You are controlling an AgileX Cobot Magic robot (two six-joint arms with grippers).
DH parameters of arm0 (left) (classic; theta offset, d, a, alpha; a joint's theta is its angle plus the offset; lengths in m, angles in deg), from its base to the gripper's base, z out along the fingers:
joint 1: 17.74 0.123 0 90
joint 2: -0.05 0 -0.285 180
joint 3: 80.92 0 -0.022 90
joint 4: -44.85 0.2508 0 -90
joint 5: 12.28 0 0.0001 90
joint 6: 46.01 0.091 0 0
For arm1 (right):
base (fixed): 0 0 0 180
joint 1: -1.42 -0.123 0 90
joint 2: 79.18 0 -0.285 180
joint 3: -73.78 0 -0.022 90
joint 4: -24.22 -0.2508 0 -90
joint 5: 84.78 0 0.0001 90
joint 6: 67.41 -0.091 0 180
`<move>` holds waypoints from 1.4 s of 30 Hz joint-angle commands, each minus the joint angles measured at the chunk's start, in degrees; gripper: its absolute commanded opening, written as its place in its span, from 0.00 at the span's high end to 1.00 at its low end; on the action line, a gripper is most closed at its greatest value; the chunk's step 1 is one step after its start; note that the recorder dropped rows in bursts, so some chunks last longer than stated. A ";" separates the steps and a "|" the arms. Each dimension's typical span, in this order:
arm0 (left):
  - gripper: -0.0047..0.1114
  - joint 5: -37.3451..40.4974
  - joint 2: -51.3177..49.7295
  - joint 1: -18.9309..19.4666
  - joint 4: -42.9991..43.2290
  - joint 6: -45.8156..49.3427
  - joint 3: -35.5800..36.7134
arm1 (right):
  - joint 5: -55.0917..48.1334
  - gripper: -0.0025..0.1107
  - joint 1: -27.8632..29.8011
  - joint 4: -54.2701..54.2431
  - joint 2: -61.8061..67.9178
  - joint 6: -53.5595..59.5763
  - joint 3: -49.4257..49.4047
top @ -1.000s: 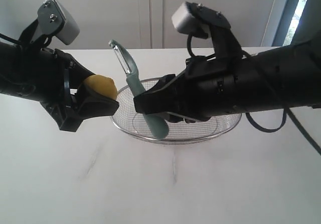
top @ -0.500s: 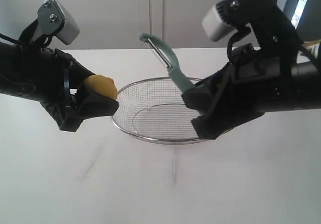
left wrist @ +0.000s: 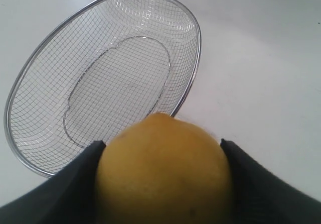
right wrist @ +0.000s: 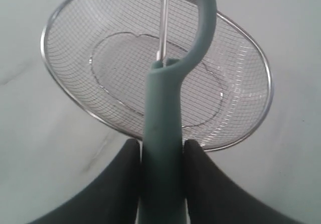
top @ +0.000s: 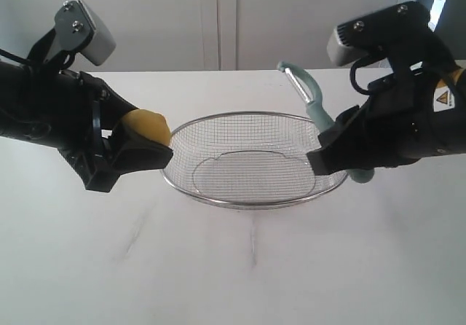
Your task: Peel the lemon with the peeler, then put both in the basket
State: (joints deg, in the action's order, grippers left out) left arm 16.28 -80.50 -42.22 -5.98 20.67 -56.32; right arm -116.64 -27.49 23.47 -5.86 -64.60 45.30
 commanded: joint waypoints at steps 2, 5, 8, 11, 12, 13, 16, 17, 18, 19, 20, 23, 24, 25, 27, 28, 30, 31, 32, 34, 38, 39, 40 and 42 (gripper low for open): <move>0.96 0.99 0.20 -0.20 -1.03 0.19 -0.09 | 1.35 0.98 4.94 -3.88 3.25 3.40 -0.24; 0.96 0.99 0.20 -0.20 -1.03 0.19 -0.09 | 0.35 0.98 7.61 -25.63 6.97 23.71 -0.24; 0.96 0.99 0.20 -0.20 -1.03 0.19 -0.09 | -1.36 0.98 9.03 -38.43 10.07 34.84 -0.24; 0.96 0.99 0.20 -0.20 -1.03 0.19 -0.09 | -6.35 0.98 9.51 -52.04 14.81 46.45 -0.24; 0.96 0.99 0.20 -0.20 -1.03 0.19 -0.09 | -8.27 0.98 9.51 -56.18 16.06 49.45 -0.24; 0.96 0.99 0.20 -0.20 -1.03 0.19 -0.09 | -12.14 0.98 9.36 -63.69 18.39 54.90 -0.24; 0.96 0.99 0.20 -0.20 -1.03 0.19 -0.09 | -15.49 0.98 7.68 -71.92 23.31 60.43 -0.24; 0.96 0.99 0.20 -0.20 -1.03 0.19 -0.09 | -14.20 0.98 6.29 -72.27 25.06 60.43 -0.24; 0.96 0.99 0.20 -0.20 -1.03 0.19 -0.09 | -13.70 0.98 5.09 -73.09 26.38 60.43 -0.24; 0.96 0.99 0.20 -0.20 -1.03 0.19 -0.09 | -13.70 0.98 4.15 -74.11 27.17 60.60 -0.24; 0.96 0.99 0.20 -0.20 -1.03 0.19 -0.09 | -13.70 0.98 2.87 -75.35 28.00 61.56 -0.24; 0.96 0.38 0.20 -0.20 -1.14 0.19 -0.09 | -13.70 0.98 1.09 -78.80 28.67 60.93 -0.24; 0.96 0.38 0.20 -0.20 -1.14 0.19 -0.09 | -13.70 0.98 0.66 -81.03 28.67 60.40 -0.24; 0.96 0.27 0.20 -0.20 -1.14 0.19 -0.09 | -13.70 0.98 0.16 -82.69 28.67 60.42 -0.24; 0.96 0.27 0.20 -0.20 -1.25 0.19 -0.09 | -13.23 0.98 -0.77 -84.13 28.67 60.42 -0.24; 0.96 0.27 0.20 -0.20 -1.25 0.19 -0.09 | -12.91 0.98 -1.05 -84.28 28.67 60.42 -0.24; 0.96 0.27 0.20 -0.20 -1.25 0.19 -0.09 | -13.95 0.98 -1.34 -84.57 28.67 60.42 -0.24; 0.96 0.27 0.20 -0.20 -1.25 0.19 -0.09 | -14.43 0.98 -1.34 -84.80 28.67 60.38 -0.24; 0.96 0.27 0.20 -0.20 -1.25 0.19 -0.09 | -14.87 0.98 -1.34 -85.15 28.67 60.38 -0.24; 0.96 0.27 0.20 -0.20 -1.25 0.19 -0.09 | -16.38 0.98 -1.34 -86.52 28.67 60.38 -0.24; 0.96 0.27 0.20 -0.20 -1.25 0.19 -0.09 | -18.06 0.98 -1.34 -88.07 28.56 60.38 -0.24; 0.96 0.27 0.20 -0.20 -1.25 0.19 -0.09 | -18.06 0.98 -1.34 -88.07 28.35 60.38 -0.24; 0.96 0.27 0.20 -0.20 -1.25 0.19 -0.09 | -18.06 0.98 -1.34 -88.07 28.22 60.38 -0.24; 0.96 -0.08 0.20 -0.20 -1.25 0.19 -0.09 | -18.19 0.98 -1.34 -88.07 28.24 60.38 -0.24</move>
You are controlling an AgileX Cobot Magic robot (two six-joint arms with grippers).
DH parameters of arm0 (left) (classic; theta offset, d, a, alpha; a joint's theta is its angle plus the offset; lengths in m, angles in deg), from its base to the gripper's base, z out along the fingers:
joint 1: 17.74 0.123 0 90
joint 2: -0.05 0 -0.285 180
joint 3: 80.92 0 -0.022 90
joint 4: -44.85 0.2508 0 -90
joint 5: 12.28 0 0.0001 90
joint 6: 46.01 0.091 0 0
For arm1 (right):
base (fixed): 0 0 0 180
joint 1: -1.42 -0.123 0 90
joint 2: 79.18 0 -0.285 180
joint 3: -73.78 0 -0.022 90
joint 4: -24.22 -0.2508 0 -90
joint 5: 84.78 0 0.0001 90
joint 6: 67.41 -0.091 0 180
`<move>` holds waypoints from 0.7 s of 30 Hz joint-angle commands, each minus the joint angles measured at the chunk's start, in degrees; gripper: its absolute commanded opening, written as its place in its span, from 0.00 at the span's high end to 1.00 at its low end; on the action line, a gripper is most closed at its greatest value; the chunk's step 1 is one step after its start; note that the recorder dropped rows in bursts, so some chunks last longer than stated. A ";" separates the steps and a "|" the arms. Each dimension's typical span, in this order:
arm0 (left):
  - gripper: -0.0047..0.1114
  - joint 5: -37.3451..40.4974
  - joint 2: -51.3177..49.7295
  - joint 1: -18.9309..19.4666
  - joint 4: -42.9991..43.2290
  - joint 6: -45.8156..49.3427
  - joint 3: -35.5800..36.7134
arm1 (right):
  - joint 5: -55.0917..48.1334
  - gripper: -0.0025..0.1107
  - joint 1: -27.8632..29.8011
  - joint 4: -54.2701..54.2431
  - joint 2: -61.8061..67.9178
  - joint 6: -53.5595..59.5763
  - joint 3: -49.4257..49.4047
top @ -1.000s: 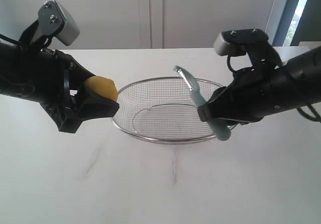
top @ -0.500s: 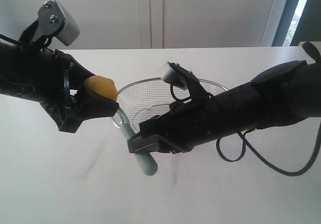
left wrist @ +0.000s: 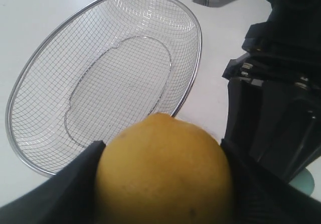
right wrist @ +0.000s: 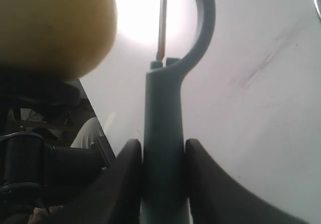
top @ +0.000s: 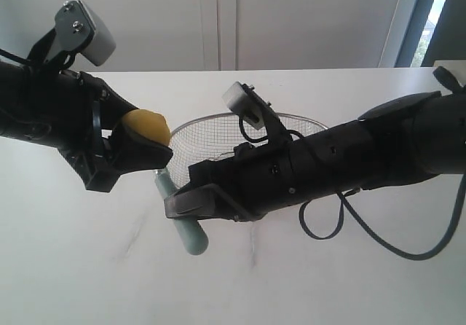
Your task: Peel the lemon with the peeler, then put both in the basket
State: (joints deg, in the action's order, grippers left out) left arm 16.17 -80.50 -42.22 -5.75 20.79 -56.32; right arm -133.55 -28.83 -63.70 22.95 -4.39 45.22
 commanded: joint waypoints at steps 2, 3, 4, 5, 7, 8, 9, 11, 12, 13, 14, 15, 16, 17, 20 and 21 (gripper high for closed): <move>0.96 -0.14 0.20 -0.20 -1.48 0.08 -0.09 | -1.40 0.98 0.00 -0.90 -0.58 0.17 -0.16; 0.96 -0.14 0.20 -0.20 -1.37 0.08 -0.09 | -1.40 0.98 0.00 -0.90 -0.58 0.17 -0.16; 0.96 -0.14 0.20 -0.20 -1.37 0.08 -0.09 | -1.40 0.98 0.00 -0.90 -0.58 0.17 -0.16; 0.96 -0.14 0.20 -0.20 -1.24 0.08 -0.09 | -1.40 0.98 0.00 -0.90 -0.58 0.17 -0.16; 0.96 -0.14 0.20 -0.20 -1.24 0.08 -0.09 | -1.51 0.98 0.00 -0.90 -0.73 0.17 -0.16; 0.96 -0.25 0.20 -0.20 -1.10 0.08 -0.09 | -1.51 0.98 0.00 -0.90 -0.87 0.17 -0.16; 0.96 -0.23 0.20 -0.20 -0.84 0.08 -0.09 | -1.51 0.98 0.00 -0.90 -1.01 0.17 -0.16; 0.96 -0.49 0.20 -0.20 -0.17 0.08 -0.09 | -1.51 0.98 0.00 -0.90 -1.42 0.17 -0.16; 0.96 -0.50 0.20 -0.20 -0.04 0.08 -0.09 | -1.51 0.98 0.00 -0.90 -1.57 0.17 -0.16; 0.96 -0.63 0.20 -0.20 0.10 0.08 -0.09 | -1.51 0.98 0.00 -0.90 -1.91 0.17 -0.16; 0.96 -0.63 0.20 -0.20 0.10 0.08 -0.09 | -1.51 0.98 0.00 -0.90 -2.18 0.17 -0.16; 0.96 -0.63 0.20 -0.20 0.10 0.08 -0.09 | -1.51 0.98 0.00 -0.79 -2.30 0.17 -0.16; 0.96 -0.63 0.20 -0.20 0.10 0.08 -0.09 | -1.51 0.98 0.00 -0.79 -2.53 0.17 -0.16; 0.96 -0.63 0.20 -0.20 0.10 0.08 -0.09 | -1.40 0.98 0.00 -0.70 -2.53 0.17 -0.16; 0.96 -0.63 0.20 -0.20 0.10 0.08 -0.09 | -1.05 0.98 0.00 -0.16 -2.80 0.17 -0.16; 0.96 -0.63 0.20 -0.20 0.10 0.08 -0.09 | -0.96 0.98 0.00 -0.11 -2.90 0.05 -0.16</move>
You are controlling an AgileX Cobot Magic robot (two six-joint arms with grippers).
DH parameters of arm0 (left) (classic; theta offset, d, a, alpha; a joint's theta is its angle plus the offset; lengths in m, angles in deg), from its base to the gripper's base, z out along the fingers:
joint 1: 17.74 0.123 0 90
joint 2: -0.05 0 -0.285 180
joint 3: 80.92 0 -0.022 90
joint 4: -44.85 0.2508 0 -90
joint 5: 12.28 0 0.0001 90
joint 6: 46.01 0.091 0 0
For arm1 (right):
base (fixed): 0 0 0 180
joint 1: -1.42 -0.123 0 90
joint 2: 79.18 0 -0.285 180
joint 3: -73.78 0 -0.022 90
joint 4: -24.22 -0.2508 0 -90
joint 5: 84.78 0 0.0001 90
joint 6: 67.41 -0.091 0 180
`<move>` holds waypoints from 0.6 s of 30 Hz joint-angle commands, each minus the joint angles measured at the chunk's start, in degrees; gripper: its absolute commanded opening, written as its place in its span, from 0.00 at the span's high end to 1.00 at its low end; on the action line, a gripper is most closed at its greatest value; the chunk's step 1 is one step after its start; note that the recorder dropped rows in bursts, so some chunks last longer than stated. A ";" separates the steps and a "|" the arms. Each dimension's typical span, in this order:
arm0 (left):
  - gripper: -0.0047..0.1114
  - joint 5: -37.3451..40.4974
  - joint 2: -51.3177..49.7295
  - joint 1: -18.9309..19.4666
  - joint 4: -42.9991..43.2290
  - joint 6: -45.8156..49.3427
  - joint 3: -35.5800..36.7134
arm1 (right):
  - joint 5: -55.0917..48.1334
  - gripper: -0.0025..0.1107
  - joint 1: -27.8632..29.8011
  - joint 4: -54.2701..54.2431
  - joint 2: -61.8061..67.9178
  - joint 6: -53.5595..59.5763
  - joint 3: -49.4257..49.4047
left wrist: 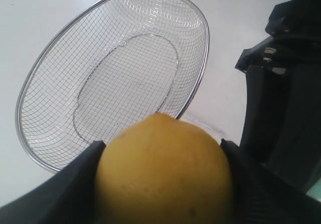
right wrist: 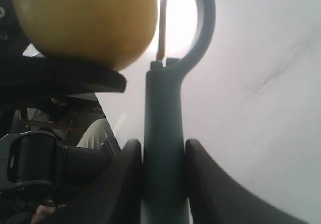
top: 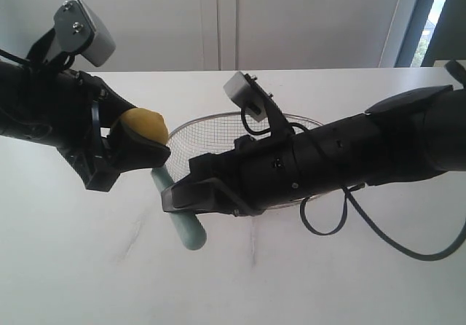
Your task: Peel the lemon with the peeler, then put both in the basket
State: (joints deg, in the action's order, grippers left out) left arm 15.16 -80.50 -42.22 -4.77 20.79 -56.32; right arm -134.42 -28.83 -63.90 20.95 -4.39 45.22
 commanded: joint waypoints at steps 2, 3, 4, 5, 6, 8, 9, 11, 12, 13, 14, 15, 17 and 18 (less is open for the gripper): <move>0.96 0.38 0.20 -0.20 -0.89 0.08 -0.09 | 0.01 0.98 0.00 0.09 -0.88 -0.11 -0.16; 0.96 0.38 0.20 -0.20 -0.89 0.08 -0.09 | 0.01 0.98 0.00 0.09 -0.88 -0.11 -0.16; 0.96 0.38 0.20 -0.20 -0.89 0.08 -0.09 | 0.04 0.98 0.00 0.09 -0.88 -0.11 -0.16; 0.96 0.51 0.20 -0.20 -0.89 0.08 -0.09 | 0.04 0.98 0.00 0.09 -0.88 -0.11 -0.16; 0.96 0.51 0.20 -0.20 -0.89 0.08 -0.09 | 0.17 0.98 0.00 0.09 -0.88 -0.11 -0.16; 0.96 0.51 0.20 -0.20 -0.89 0.08 -0.09 | 0.23 0.98 0.25 0.09 -0.88 -0.11 -0.16; 0.96 0.51 0.20 -0.20 -0.89 0.08 -0.09 | 0.23 0.98 0.59 0.09 -0.88 -0.11 -0.16; 0.96 0.51 0.20 -0.20 -0.89 0.08 -0.09 | 0.00 0.98 1.16 0.23 -0.88 -0.11 -0.16; 0.96 0.51 0.20 -0.20 -0.89 0.08 -0.09 | -0.44 0.98 1.65 0.37 -1.03 -0.11 -0.16; 0.96 0.51 0.20 -0.20 -0.89 0.08 -0.09 | -0.57 0.98 2.07 0.37 -1.21 -0.11 -0.16; 0.96 0.51 0.20 -0.20 -0.89 0.08 -0.09 | -0.74 0.98 2.34 0.51 -1.38 -0.11 -0.16; 0.96 0.51 0.20 -0.20 -0.89 0.08 -0.09 | -0.72 0.98 2.59 0.78 -1.66 -0.11 -0.16; 0.96 0.51 0.20 -0.20 -0.89 0.08 -0.09 | -0.88 0.98 2.98 1.04 -2.66 -0.11 -0.16; 0.96 0.51 0.20 -0.20 -0.89 0.08 -0.09 | -0.45 0.98 2.98 1.20 -3.07 -0.11 -0.16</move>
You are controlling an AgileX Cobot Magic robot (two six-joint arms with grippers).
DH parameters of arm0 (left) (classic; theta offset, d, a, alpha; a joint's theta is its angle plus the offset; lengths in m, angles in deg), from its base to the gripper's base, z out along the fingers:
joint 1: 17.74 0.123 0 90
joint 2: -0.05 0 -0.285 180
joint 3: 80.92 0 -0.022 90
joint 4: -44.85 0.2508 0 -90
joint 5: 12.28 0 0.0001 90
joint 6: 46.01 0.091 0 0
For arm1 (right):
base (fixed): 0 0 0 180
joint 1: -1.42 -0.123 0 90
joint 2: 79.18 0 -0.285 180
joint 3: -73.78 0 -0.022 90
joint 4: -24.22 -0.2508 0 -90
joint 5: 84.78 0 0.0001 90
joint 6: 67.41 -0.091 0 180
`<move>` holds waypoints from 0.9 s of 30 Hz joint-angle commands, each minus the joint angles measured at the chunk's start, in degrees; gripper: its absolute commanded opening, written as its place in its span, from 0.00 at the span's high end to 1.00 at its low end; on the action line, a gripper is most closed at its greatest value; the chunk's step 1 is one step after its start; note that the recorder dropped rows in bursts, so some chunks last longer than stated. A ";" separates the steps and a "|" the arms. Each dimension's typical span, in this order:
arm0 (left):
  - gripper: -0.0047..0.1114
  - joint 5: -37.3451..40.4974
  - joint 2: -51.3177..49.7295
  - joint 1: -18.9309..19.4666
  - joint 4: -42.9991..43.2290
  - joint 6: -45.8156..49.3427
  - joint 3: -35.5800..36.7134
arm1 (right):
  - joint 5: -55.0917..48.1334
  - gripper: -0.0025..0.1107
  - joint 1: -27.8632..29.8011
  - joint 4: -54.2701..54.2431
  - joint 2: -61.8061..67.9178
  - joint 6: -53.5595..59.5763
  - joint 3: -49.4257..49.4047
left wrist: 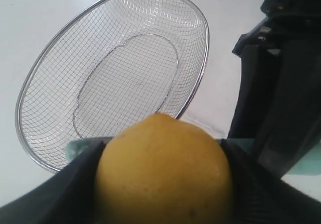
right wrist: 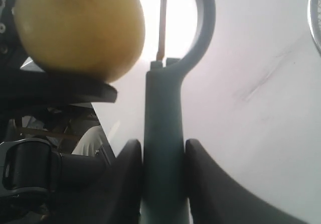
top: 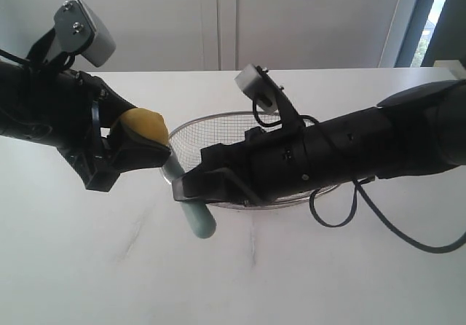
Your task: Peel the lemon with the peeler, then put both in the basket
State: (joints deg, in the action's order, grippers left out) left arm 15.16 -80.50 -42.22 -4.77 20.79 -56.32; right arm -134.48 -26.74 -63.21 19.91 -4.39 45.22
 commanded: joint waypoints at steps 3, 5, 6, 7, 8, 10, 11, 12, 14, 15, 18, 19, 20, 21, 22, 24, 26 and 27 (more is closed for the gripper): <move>0.96 0.51 0.20 -0.20 -0.89 0.08 -0.09 | 0.32 0.98 0.90 2.02 -3.36 -0.32 -0.16; 0.96 0.51 0.20 -0.20 -0.89 0.08 -0.09 | 0.32 0.98 0.90 2.95 -4.32 -0.46 -0.16; 0.96 0.51 0.20 -0.20 -0.89 0.08 -0.09 | 0.32 0.98 0.90 3.24 -4.68 -0.73 -0.16; 0.96 0.51 0.20 -0.20 -0.89 0.08 -0.09 | 0.32 0.98 0.90 3.34 -5.09 -1.10 -0.16; 0.96 0.51 0.20 -0.20 -0.89 0.08 -0.09 | 0.48 0.98 0.90 3.34 -5.50 -1.56 -0.16; 0.96 0.51 0.20 -0.20 -0.89 0.08 -0.09 | 1.54 0.98 0.90 3.48 -6.28 -1.57 -0.16; 0.96 0.51 0.20 -0.20 -0.89 0.08 -0.09 | 2.22 0.98 0.90 3.48 -6.86 -1.71 -0.16; 0.96 0.51 0.20 -0.20 -0.89 0.08 -0.09 | 2.75 0.98 0.90 3.48 -7.27 -1.71 -0.16; 0.96 0.51 0.20 -0.20 -0.89 0.08 -0.09 | 3.89 0.98 0.90 3.65 -8.06 -1.71 -0.16; 0.96 0.51 0.20 -0.20 -0.89 0.08 -0.09 | 4.31 0.98 0.90 3.77 -8.42 -1.71 -0.16; 0.96 0.61 0.20 -0.20 -0.89 0.08 -0.09 | 5.71 0.98 0.90 3.92 -9.09 -1.82 -0.16; 0.96 0.61 0.20 -0.20 -0.89 0.08 -0.09 | 6.36 0.98 0.90 3.90 -9.23 -1.82 -0.16; 0.96 0.61 0.20 -0.20 -0.89 0.08 -0.09 | 6.77 0.98 0.90 3.90 -9.35 -1.82 -0.16; 0.96 0.61 0.20 -0.20 -0.89 0.08 -0.09 | 7.05 0.98 0.90 3.90 -9.33 -1.82 -0.16; 0.96 0.61 0.20 -0.20 -0.89 0.08 -0.09 | 7.57 0.98 0.90 3.90 -9.33 -1.96 -0.16; 0.96 0.61 0.20 -0.20 -0.89 -0.05 -0.09 | 8.38 0.98 0.90 3.90 -9.33 -1.96 -0.16; 0.96 0.61 0.20 -0.20 -0.89 -0.05 -0.09 | 9.25 0.98 0.90 4.59 -9.33 -2.32 -0.16; 0.96 0.61 0.20 -0.20 -0.89 -0.05 -0.09 | 9.99 0.98 0.90 5.23 -9.33 -3.03 -0.16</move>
State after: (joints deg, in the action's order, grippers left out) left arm 14.66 -80.50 -42.22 -4.77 20.79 -56.32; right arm -126.56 -26.24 -58.01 11.16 -6.51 45.09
